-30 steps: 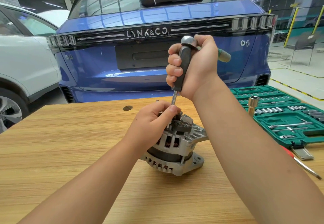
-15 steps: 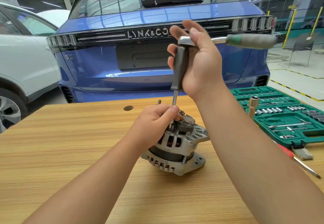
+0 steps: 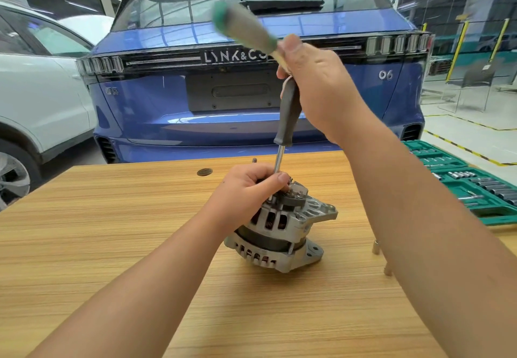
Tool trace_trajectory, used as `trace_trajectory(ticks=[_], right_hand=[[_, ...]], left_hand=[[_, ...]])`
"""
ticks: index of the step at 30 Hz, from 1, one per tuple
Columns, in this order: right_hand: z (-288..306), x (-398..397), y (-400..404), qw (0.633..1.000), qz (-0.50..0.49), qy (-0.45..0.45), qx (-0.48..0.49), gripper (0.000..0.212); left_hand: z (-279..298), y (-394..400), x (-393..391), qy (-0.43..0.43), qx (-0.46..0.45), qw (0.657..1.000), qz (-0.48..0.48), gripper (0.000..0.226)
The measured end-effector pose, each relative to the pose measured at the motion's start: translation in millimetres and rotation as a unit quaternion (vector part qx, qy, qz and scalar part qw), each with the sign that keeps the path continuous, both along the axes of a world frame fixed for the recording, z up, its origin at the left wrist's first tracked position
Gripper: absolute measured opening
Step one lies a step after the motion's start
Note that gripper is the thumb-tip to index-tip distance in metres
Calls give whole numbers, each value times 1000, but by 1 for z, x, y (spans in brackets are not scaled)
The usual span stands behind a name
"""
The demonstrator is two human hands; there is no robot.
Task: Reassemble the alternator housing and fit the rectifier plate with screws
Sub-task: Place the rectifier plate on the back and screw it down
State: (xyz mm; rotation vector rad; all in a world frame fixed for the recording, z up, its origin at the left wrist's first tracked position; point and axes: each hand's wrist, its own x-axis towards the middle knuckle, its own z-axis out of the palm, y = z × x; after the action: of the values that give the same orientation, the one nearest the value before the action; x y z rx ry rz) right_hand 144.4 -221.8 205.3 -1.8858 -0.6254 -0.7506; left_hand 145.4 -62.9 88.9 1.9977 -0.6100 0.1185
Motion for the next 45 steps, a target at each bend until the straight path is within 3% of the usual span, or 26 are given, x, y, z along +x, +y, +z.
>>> trace_trajectory(ticks=[2, 4, 8, 10, 13, 16, 19, 23, 26, 30, 35, 39, 42, 45], right_hand=[[7, -1, -1, 997, -27, -24, -65, 49], [17, 1, -1, 996, -54, 7, -67, 50], [36, 11, -2, 977, -29, 212, 11, 24], [35, 12, -3, 943, 55, 305, 126, 25], [23, 11, -6, 849, 181, 407, 285, 33], [10, 10, -11, 781, 258, 408, 396, 34], [0, 7, -12, 752, 296, 382, 448, 26], [-6, 3, -9, 760, 314, 346, 453, 18], [-10, 4, -5, 770, 320, 313, 454, 22], [-17, 6, -2, 763, 331, 292, 472, 42], [-25, 5, -1, 764, 313, 260, 501, 25], [-30, 5, 7, 805, 264, 198, 493, 8], [-32, 5, 11, 848, 219, 138, 463, 12], [-34, 5, 12, 868, 205, 119, 437, 11]], left_hand=[[1, -1, -1, 5, 1, 1000, 1, 26], [1, -2, -1, 9, 3, 1000, 4, 25], [0, -1, 0, 9, 3, 1000, 4, 27], [-1, -1, 0, 11, 5, 1000, 6, 29], [-1, -1, 1, 13, 8, 1000, 8, 28], [-1, 0, 1, 18, 7, 1000, 9, 26], [-1, 1, 2, 32, -6, 999, 4, 28], [-1, 3, 2, 36, -39, 998, -15, 50], [-2, 5, 3, 80, -128, 988, -41, 65], [-4, 4, 7, 132, -220, 965, -53, 67], [-6, 3, 10, 126, -235, 962, -59, 69], [-7, 3, 10, 132, -249, 957, -63, 70], [-9, 4, 11, 116, -252, 959, -51, 71], [-12, 4, 10, 88, -235, 967, -40, 69]])
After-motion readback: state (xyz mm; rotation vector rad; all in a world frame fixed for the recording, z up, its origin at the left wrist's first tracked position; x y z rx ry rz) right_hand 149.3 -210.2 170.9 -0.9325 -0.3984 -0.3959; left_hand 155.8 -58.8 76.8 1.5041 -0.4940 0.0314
